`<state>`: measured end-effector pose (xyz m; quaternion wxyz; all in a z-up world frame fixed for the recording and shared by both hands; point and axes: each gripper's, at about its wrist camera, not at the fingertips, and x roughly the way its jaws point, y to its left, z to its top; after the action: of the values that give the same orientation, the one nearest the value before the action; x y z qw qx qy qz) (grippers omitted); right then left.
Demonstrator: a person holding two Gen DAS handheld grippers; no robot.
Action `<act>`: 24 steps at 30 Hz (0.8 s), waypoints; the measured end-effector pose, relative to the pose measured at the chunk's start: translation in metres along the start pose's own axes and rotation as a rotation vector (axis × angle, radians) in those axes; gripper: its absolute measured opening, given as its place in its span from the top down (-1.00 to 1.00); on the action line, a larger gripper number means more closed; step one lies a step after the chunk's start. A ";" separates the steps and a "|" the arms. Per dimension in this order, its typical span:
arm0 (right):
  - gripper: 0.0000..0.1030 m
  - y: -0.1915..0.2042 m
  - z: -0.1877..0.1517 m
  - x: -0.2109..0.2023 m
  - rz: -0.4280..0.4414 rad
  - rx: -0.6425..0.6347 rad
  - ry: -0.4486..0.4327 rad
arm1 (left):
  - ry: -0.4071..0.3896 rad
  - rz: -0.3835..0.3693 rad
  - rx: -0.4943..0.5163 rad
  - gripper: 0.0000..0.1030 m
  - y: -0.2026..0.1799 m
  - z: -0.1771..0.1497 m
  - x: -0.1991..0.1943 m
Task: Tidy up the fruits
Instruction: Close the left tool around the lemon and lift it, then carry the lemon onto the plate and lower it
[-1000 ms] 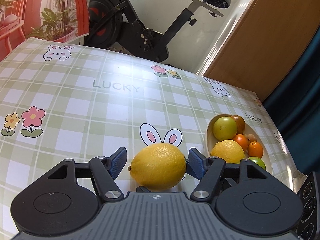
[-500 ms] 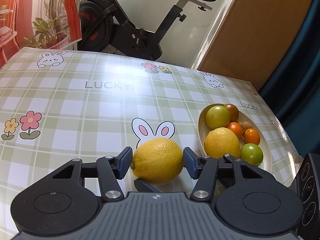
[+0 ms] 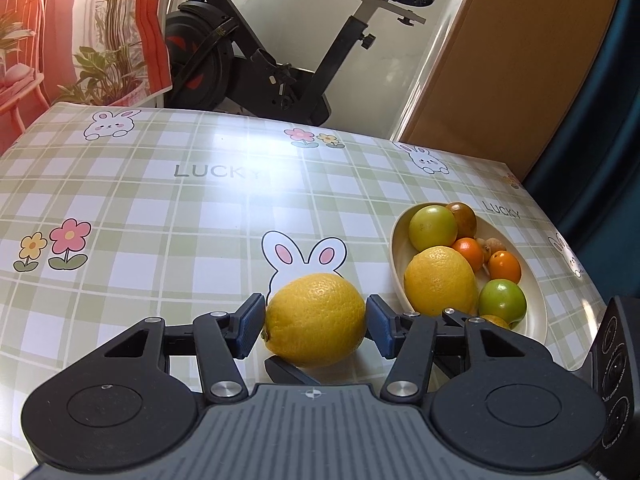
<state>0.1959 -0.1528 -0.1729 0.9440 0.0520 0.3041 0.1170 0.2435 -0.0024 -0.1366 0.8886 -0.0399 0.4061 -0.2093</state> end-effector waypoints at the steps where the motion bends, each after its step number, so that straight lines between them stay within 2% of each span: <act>1: -0.22 0.000 -0.001 -0.002 0.002 0.001 -0.005 | -0.005 -0.003 -0.007 -0.13 -0.001 -0.001 -0.002; 14: -0.22 -0.003 -0.018 -0.044 0.030 0.006 -0.134 | -0.056 0.053 0.019 -0.13 -0.039 -0.012 -0.031; 20: -0.22 -0.004 -0.027 -0.066 0.029 -0.001 -0.177 | -0.051 0.032 0.034 -0.13 -0.056 -0.014 -0.040; 24: -0.22 -0.012 -0.031 -0.085 0.010 0.019 -0.198 | -0.055 0.005 0.093 -0.13 -0.079 -0.013 -0.041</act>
<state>0.1134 -0.1855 -0.1521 0.9683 0.0736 0.2101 0.1133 0.1830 -0.0562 -0.0970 0.9008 -0.0033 0.3714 -0.2248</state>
